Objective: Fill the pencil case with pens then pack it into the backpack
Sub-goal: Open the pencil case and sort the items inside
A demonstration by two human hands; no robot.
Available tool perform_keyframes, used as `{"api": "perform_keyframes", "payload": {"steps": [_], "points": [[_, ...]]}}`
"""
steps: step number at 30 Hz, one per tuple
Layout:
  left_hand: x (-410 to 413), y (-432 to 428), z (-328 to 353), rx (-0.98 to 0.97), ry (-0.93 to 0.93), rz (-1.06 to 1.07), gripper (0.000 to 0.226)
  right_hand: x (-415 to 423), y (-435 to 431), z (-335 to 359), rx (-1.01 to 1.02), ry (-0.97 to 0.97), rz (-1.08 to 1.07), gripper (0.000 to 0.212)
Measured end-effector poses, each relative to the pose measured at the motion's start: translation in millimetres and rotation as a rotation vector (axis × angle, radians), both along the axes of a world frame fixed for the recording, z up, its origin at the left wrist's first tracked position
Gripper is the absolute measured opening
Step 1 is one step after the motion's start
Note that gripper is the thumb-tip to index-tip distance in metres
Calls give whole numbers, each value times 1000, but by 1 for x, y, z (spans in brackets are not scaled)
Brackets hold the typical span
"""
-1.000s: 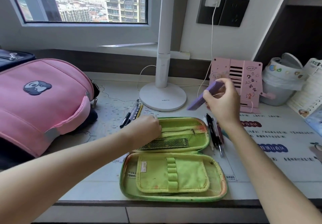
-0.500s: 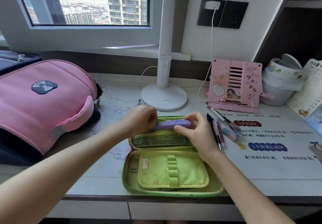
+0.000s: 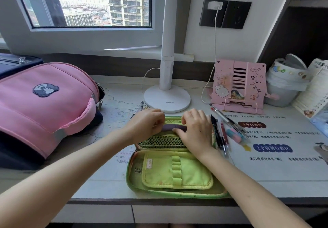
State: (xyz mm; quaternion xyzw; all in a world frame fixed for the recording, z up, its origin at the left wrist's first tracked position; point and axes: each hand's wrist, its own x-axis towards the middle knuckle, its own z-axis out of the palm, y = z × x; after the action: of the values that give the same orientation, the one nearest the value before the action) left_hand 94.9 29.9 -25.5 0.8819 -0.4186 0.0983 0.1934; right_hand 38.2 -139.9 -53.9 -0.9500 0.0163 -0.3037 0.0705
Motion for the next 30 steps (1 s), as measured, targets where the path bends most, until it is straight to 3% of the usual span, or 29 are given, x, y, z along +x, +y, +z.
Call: {"api": "perform_keyframes", "payload": {"steps": [5,7,12,19,30], "points": [[4,6,-11,-2,22,19,11,-11,-32,7,240,120,70,13],[-1,1,-13,-26,-29,34,12,-20,-53,11,231,140,29,8],[-24,-51,-10,-38,-63,66,20,-34,-71,7,276,183,-130,15],[-39,-120,-20,282,-94,151,26,-30,-54,-17,346,169,-240,23],[-46,-145,-17,435,-33,267,25,-30,-57,-24,406,69,-105,26]]}}
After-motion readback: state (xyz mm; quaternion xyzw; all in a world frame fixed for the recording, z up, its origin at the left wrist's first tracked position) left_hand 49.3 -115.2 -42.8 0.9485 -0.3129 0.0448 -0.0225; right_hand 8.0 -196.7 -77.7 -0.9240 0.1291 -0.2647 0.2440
